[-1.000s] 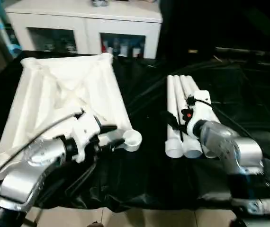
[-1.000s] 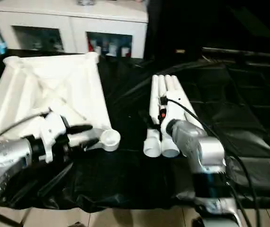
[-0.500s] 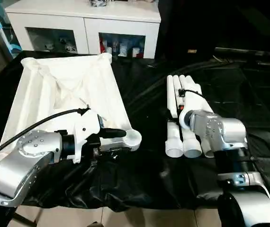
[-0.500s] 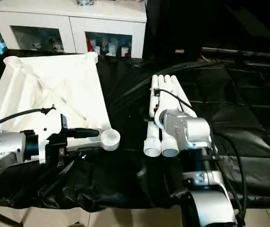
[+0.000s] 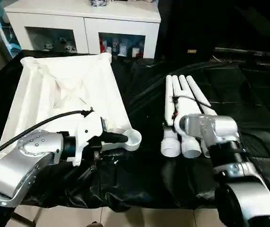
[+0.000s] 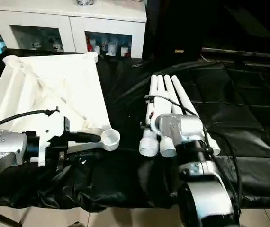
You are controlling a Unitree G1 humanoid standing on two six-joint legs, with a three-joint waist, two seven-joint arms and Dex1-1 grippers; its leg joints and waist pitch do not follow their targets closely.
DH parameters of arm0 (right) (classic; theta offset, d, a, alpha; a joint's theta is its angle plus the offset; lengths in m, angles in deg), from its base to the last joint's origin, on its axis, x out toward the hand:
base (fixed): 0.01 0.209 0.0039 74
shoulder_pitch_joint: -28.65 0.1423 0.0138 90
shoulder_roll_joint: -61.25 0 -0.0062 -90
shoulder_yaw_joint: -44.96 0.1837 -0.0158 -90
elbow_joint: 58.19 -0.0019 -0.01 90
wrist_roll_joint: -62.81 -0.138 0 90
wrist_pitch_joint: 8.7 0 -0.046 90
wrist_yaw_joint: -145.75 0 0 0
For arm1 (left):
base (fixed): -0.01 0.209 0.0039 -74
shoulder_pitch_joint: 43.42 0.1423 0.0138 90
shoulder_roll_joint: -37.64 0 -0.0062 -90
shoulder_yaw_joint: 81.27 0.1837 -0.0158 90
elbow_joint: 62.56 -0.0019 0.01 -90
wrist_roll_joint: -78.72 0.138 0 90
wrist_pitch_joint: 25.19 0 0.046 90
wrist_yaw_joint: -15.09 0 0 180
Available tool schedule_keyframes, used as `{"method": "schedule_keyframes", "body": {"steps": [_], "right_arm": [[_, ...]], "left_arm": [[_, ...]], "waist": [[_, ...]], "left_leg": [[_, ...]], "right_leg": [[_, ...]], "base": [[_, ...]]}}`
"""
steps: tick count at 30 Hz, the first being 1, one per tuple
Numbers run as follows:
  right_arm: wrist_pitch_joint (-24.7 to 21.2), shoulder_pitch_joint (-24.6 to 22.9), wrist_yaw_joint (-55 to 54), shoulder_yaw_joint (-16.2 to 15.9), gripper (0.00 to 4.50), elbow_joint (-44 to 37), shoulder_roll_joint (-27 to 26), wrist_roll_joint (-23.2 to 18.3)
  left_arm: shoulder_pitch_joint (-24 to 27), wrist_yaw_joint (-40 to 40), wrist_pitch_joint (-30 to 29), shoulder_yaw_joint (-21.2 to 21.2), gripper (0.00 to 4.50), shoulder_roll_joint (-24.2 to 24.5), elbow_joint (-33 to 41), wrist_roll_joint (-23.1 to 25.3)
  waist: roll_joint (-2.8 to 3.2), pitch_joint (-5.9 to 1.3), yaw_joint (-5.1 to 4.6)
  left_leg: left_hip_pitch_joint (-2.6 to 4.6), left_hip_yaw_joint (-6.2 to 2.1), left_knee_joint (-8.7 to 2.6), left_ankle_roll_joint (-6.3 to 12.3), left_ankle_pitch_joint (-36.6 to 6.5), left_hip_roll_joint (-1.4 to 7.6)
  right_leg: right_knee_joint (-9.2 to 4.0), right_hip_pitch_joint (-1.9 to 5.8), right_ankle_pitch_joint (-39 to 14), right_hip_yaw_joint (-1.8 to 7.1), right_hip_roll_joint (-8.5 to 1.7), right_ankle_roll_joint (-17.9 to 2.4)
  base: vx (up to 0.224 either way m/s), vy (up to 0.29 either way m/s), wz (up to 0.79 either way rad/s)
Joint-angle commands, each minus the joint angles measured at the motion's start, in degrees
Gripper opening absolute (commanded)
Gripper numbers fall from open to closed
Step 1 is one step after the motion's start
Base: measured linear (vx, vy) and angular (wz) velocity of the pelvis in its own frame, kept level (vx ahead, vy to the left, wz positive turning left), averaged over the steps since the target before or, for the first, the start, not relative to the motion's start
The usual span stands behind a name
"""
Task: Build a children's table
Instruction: Pick table leg
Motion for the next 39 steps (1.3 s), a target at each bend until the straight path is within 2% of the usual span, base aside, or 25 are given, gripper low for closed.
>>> {"method": "schedule_keyframes", "body": {"steps": [1, 9, 13, 14, 16, 18, 20, 21, 22, 23, 24, 26, 28, 29, 30, 31, 32, 34, 35, 36, 37, 38, 39], "right_arm": [[-0.36, 1.68, 0.23, 0.06, 4.04, 3.23, 0.31, 0.56], [3.0, 5.2, 1.45, 0.19, 3.31, 10.95, 1.09, 1.76], [3.16, 6.28, 2.9, 0.08, 2.96, 12.34, 2.5, 2.03], [3.32, 6.86, 3.17, 0.12, 2.82, 13.11, 2.95, 2.18], [4.08, 7.72, 3.57, 0.47, 2.61, 14.81, 3.2, 2.2], [4.68, 8.26, 2.89, 1.13, 2.52, 16.26, 3.71, 2.41], [4.36, 8.71, 3.81, 1.08, 2.34, 16.21, 3.89, 2.25], [5.1, 8.52, 3.91, 0.58, 2.34, 16.81, 3.79, 2.74], [5.84, 8.37, 3.94, 0.17, 2.24, 17.51, 3.73, 3.2], [6.24, 8.08, 3.58, 0.18, 2.16, 17.89, 3.51, 3.33], [5.75, 7.79, 3.34, 0.47, 2.08, 17.55, 3.08, 2.99], [5.04, 7.81, 2.53, 1.23, 1.95, 17.15, 2.0, 2.2], [5.81, 8.19, 0.54, 2.69, 1.87, 18.65, 1.0, 1.46], [5.9, 8.18, -0.24, 3.12, 1.87, 18.94, 0.81, 1.33], [5.93, 8.55, -0.08, 3.95, 1.85, 18.53, 0.66, 0.7], [6.0, 8.85, 0.17, 4.5, 1.85, 18.22, 0.53, 0.3], [7.08, 8.9, -0.61, 5.72, 1.84, 17.64, 0.46, -0.27], [7.9, 8.89, -1.26, 6.59, 1.84, 17.3, 0.4, -0.58], [10.21, 8.37, 0.36, 9.31, 1.84, 13.82, 0.01, -3.25], [10.21, 8.37, 0.36, 9.31, 1.84, 13.82, 0.01, -3.25], [13.37, 6.93, 3.77, 10.58, 1.84, 10.13, -0.29, -5.33], [15.66, 5.93, 6.1, 11.49, 1.84, 7.65, -0.47, -6.7], [15.97, 4.08, 10.56, 10.65, 1.84, 4.54, 0.32, -7.61]], "left_arm": [[-0.97, 0.41, 0.11, 0.76, 2.57, 0.82, 1.41, 1.2], [-2.29, 0.17, -0.19, 1.42, 2.57, 0.83, 1.94, 1.77], [-3.93, 0.01, -0.49, 2.52, 2.57, -0.15, 1.96, 2.22], [-4.61, 0.49, -0.18, 2.95, 2.75, -0.13, 1.58, 2.6], [-5.53, 0.96, -0.23, 3.23, 2.92, -0.19, 0.42, 2.79], [-6.39, 0.57, -0.45, 4.09, 2.92, -0.59, -0.84, 3.67], [-6.88, 0.48, -0.29, 4.58, 3.19, -0.85, -1.3, 4.01], [-6.84, 0.19, 0.66, 4.73, 3.19, -1.17, -1.97, 4.57], [-6.79, -0.07, 1.35, 4.83, 3.3, -1.45, -2.5, 4.97], [-6.6, -0.37, 1.68, 4.9, 3.35, -1.6, -2.59, 5.25], [-6.24, -0.55, 1.19, 4.75, 3.43, -1.39, -1.93, 5.0], [-5.52, 0.59, -0.07, 3.74, 3.7, -0.27, -0.55, 3.21], [-4.83, 2.51, 0.5, 3.07, 3.86, 0.3, -1.64, 2.29], [-4.57, 2.75, 0.67, 2.97, 3.86, 0.3, -1.96, 2.21], [-4.9, 2.37, 0.84, 3.25, 4.01, -0.28, -2.8, 2.67], [-5.17, 2.09, 0.99, 3.44, 4.14, -0.69, -3.4, 3.02], [-5.84, 0.6, 1.43, 3.28, 4.2, -2.17, -4.71, 3.53], [-6.27, -0.46, 1.77, 3.11, 4.25, -3.26, -5.62, 3.9], [-8.73, -4.26, 1.42, 1.89, 4.36, -6.4, -8.67, 4.1], [-8.73, -4.26, 1.42, 1.89, 4.45, -6.4, -8.67, 4.1], [-10.95, -8.29, -0.2, 0.0, 4.5, -9.84, -11.23, 3.02], [-12.51, -11.05, -1.38, -1.38, 4.5, -12.35, -13.05, 2.29], [-14.62, -14.78, -4.15, -3.89, 4.5, -16.31, -14.97, -0.28]], "waist": [[0.58, -3.19, 0.03], [0.5, -3.15, -0.03], [-0.18, -3.04, -0.02], [-0.23, -3.06, 0.01], [-0.17, -3.08, -0.13], [0.27, -3.07, -0.22], [-0.26, -3.19, -0.24], [-1.09, -3.18, -0.29], [-0.88, -3.2, -0.1], [-1.45, -3.12, -0.18], [-1.15, -3.13, -0.07], [-2.01, -3.02, -0.49], [-1.57, -2.99, -0.54], [-0.69, -2.99, -0.84], [-0.89, -2.96, -0.84], [-0.36, -2.94, -0.69], [-0.7, -3.02, -0.52], [-0.79, -3.0, -0.23], [-1.19, -3.07, -0.1], [-1.09, -3.07, 0.03], [-1.14, -3.13, -0.01], [-0.52, -3.2, 0.14], [-1.4, -3.11, -0.17]], "left_leg": [[0.75, -0.5, -4.24, -4.76, -6.63, 2.31], [0.78, -0.48, -4.2, -5.11, -7.1, 2.36], [0.68, -0.37, -4.15, -4.69, -6.8, 2.42], [0.69, -0.33, -4.12, -4.59, -6.6, 2.44], [0.74, -0.25, -4.03, -4.6, -6.32, 2.42], [0.63, -0.31, -3.98, -4.92, -6.27, 2.39], [0.56, -0.3, -3.92, -4.55, -5.23, 2.39], [0.48, -0.19, -3.93, -4.16, -4.86, 2.39], [0.43, -0.2, -3.86, -3.72, -4.31, 2.4], [0.39, -0.12, -3.91, -3.42, -4.17, 2.44], [0.4, -0.23, -3.94, -3.44, -4.11, 2.51], [0.55, -0.09, -3.99, -3.49, -4.4, 2.64], [0.7, -0.15, -4.07, -4.16, -4.71, 2.61], [0.9, -0.18, -4.1, -5.22, -5.62, 2.6], [0.98, -0.23, -4.15, -5.59, -6.22, 2.67], [1.12, -0.28, -4.22, -6.16, -7.94, 2.58], [1.13, -0.32, -4.22, -6.23, -8.54, 2.62], [1.22, -0.19, -4.2, -5.96, -9.06, 2.66], [1.06, -0.17, -4.15, -5.66, -8.13, 2.69], [1.04, -0.08, -4.1, -5.4, -7.94, 2.6], [0.77, -0.31, -4.19, -5.19, -6.66, 2.66], [0.93, -0.25, -3.96, -5.04, -6.94, 2.68], [0.74, 0.02, -3.99, -4.67, -7.2, 2.69]], "right_leg": [[-3.65, 2.27, -0.64, 2.69, -4.06, -8.88], [-3.55, 2.26, -0.1, 2.64, -4.13, -9.44], [-3.56, 2.37, -0.12, 2.7, -4.12, -9.65], [-3.59, 2.36, -0.3, 2.71, -4.14, -9.52], [-3.53, 2.29, -0.1, 2.71, -4.1, -9.76], [-3.53, 2.36, 0.27, 2.73, -4.11, -9.89], [-3.42, 2.58, 2.2, 2.69, -4.03, -10.09], [-3.46, 2.7, 2.29, 2.67, -3.99, -10.15], [-3.4, 2.65, 2.18, 2.68, -4.17, -10.37], [-3.52, 2.65, 1.53, 2.65, -4.16, -10.34], [-3.37, 2.7, 1.25, 2.66, -4.31, -10.32], [-3.51, 2.42, -0.09, 2.59, -4.17, -9.96], [-3.4, 2.18, -0.43, 2.59, -4.19, -9.74], [-3.5, 1.94, 0.37, 2.57, -3.96, -9.76], [-3.4, 1.97, 0.57, 2.52, -3.89, -9.8], [-3.5, 1.88, 0.48, 2.52, -3.82, -9.72], [-3.42, 2.07, 0.58, 2.54, -3.92, -9.84], [-3.54, 2.03, 0.29, 2.71, -4.11, -10.08], [-3.45, 2.24, 0.97, 2.76, -4.16, -10.15], [-3.46, 2.26, 1.32, 2.8, -4.11, -10.03], [-3.3, 2.53, 2.49, 2.65, -4.16, -10.01], [-3.23, 2.44, 3.6, 2.7, -4.21, -9.92], [-3.51, 2.7, 4.11, 2.74, -4.0, -10.02]], "base": [[0.0, 0.0, 0.0], [0.0, 0.0, 0.0], [0.0, 0.0, 0.0], [0.0, 0.0, 0.0], [0.0, 0.0, 0.0], [0.0, 0.0, 0.0], [0.0, 0.0, 0.0], [0.0, 0.0, 0.0], [0.0, 0.0, 0.0], [0.0, 0.0, 0.0], [0.0, 0.0, 0.0], [0.0, 0.0, 0.0], [0.0, 0.0, 0.0], [0.0, 0.0, 0.0], [0.0, 0.0, 0.0], [0.0, 0.0, 0.0], [0.0, 0.0, 0.0], [0.0, 0.0, 0.0], [0.0, 0.0, 0.0], [0.0, 0.0, 0.0], [0.0, 0.0, 0.0], [0.0, 0.0, 0.0], [0.0, 0.0, 0.0]]}}
